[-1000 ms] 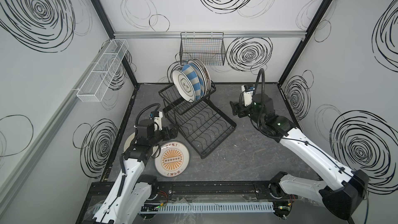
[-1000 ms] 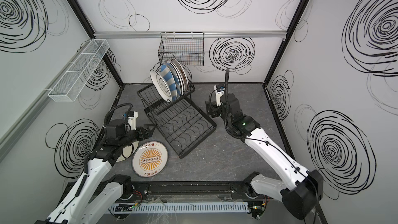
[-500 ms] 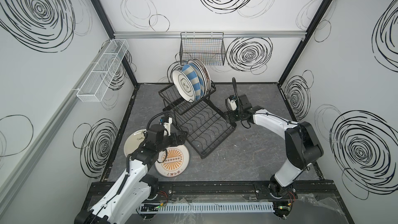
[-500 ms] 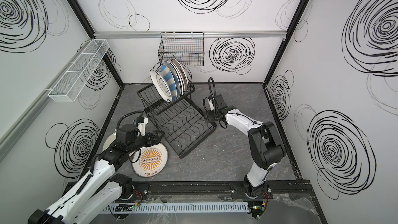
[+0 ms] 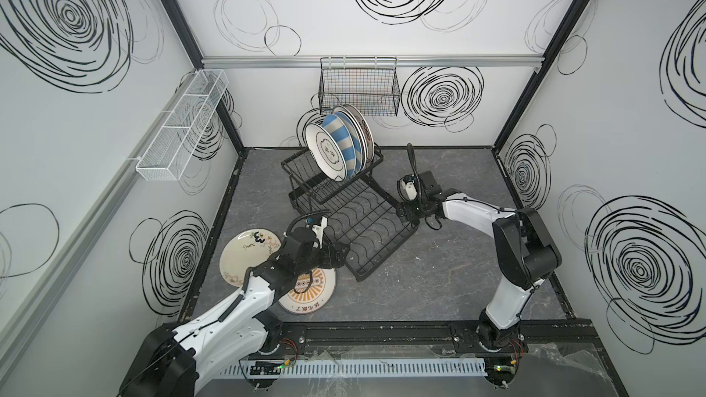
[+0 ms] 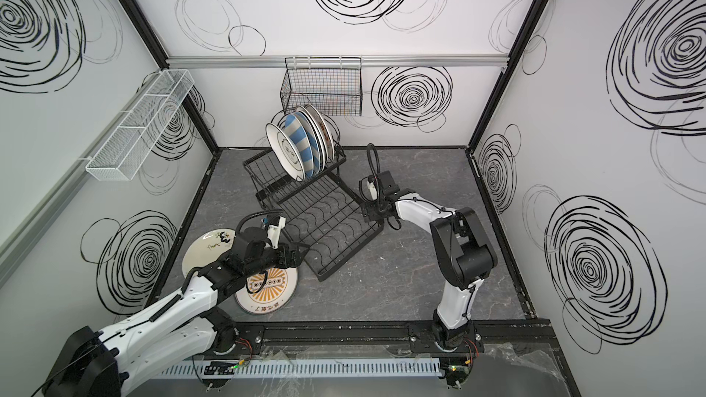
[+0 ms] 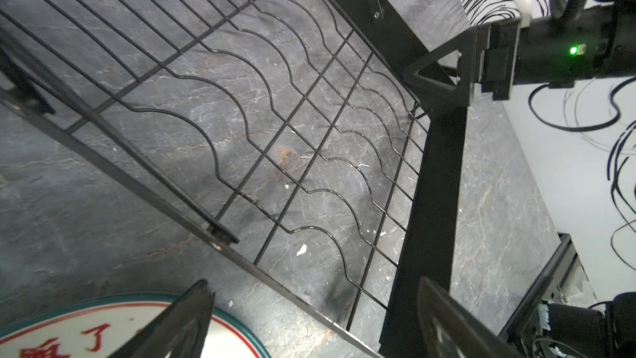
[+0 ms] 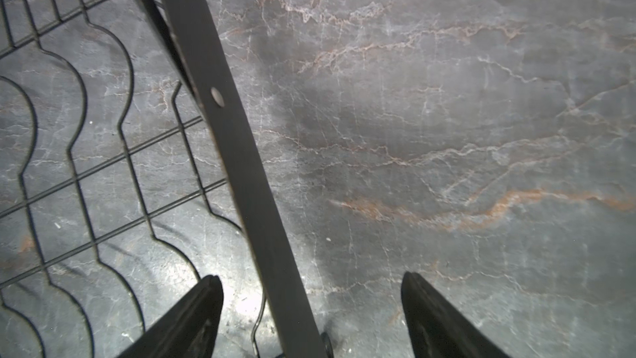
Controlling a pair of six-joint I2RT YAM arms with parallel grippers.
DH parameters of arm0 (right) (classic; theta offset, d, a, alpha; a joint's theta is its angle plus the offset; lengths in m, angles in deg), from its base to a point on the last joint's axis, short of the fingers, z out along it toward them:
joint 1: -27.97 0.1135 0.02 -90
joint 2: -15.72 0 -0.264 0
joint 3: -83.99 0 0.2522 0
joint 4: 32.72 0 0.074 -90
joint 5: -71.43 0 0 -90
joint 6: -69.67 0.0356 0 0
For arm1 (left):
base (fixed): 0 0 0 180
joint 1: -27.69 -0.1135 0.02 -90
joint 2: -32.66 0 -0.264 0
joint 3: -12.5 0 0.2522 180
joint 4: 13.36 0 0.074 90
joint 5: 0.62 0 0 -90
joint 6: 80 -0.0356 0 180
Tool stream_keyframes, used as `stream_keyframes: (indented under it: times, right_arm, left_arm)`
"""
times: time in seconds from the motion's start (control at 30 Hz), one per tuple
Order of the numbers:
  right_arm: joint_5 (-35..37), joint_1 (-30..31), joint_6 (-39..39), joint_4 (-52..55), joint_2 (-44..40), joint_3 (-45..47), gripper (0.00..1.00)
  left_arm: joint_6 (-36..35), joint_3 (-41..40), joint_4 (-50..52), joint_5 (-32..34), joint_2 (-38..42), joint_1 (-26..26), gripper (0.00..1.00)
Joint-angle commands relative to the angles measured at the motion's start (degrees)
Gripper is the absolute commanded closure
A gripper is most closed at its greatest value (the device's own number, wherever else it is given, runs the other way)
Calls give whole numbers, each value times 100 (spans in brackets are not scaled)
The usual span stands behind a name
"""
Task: Load plates into a dish rack
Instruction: Move the dish rack to the center of the table.
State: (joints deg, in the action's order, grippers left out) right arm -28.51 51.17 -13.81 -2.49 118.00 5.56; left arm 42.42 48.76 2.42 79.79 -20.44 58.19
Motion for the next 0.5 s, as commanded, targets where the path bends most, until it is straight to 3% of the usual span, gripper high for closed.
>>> stream_keyframes:
  times: [0.0,0.47]
  right_arm:
    - [106,-117,59,76,-148,166,15]
    - [-86,-378,173,151,-498,742,25]
  left_arm:
    - [45,70,-506,232,-180,189,4]
    - [-60,403,-1013,261,-1044,1061,4]
